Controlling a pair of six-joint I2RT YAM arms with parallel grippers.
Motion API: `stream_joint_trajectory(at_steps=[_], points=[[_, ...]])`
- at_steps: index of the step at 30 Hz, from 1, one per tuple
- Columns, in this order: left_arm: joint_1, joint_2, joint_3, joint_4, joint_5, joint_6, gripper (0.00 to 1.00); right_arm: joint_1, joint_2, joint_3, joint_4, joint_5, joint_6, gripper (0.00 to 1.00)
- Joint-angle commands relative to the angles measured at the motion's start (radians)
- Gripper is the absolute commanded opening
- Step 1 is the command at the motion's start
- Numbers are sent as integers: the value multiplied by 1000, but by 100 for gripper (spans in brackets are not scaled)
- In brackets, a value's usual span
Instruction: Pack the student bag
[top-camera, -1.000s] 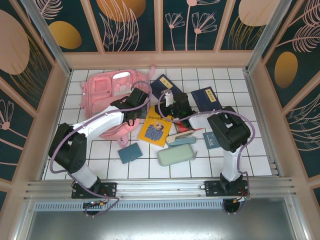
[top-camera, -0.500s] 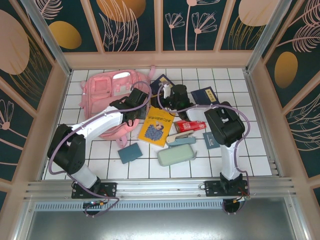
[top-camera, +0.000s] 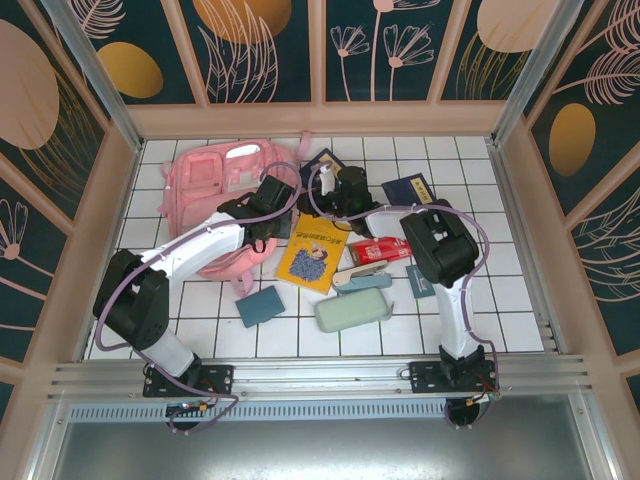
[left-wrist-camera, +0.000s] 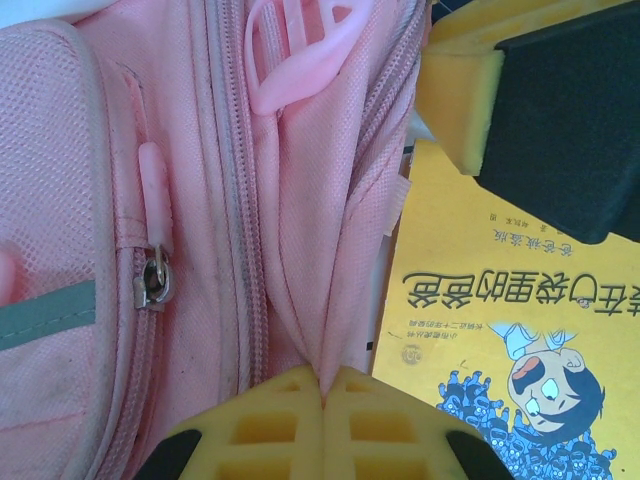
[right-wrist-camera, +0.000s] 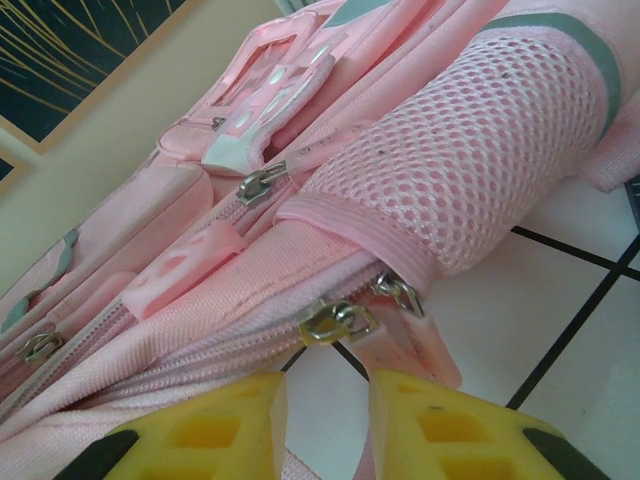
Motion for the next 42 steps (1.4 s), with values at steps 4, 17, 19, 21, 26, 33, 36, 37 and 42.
stream_joint_trajectory(at_steps=[4, 17, 19, 21, 26, 33, 36, 37, 42], points=[[7, -22, 52, 22, 13, 14, 0, 7, 46, 66, -29, 25, -40, 29], [6, -18, 51, 24, 24, 14, 0, 19, 78, 119, -43, 98, -66, 31], [6, -20, 49, 24, 25, 11, 0, 19, 75, 111, -30, 114, -66, 29], [7, -18, 48, 23, 25, 11, 0, 19, 66, 96, -8, 122, -71, 22], [6, -14, 46, 24, 12, 10, 0, 24, 23, 29, 44, 133, -87, 0], [14, 3, 44, 44, -1, -1, 0, 42, -70, -81, 94, 146, -102, 0], [20, 18, 43, 58, 1, -9, 0, 61, -108, -124, 107, 140, -106, 0], [21, 23, 43, 62, 3, -11, 0, 70, -118, -134, 105, 142, -112, 0], [29, 48, 43, 88, 9, -21, 0, 104, -176, -191, 115, 138, -117, 0]])
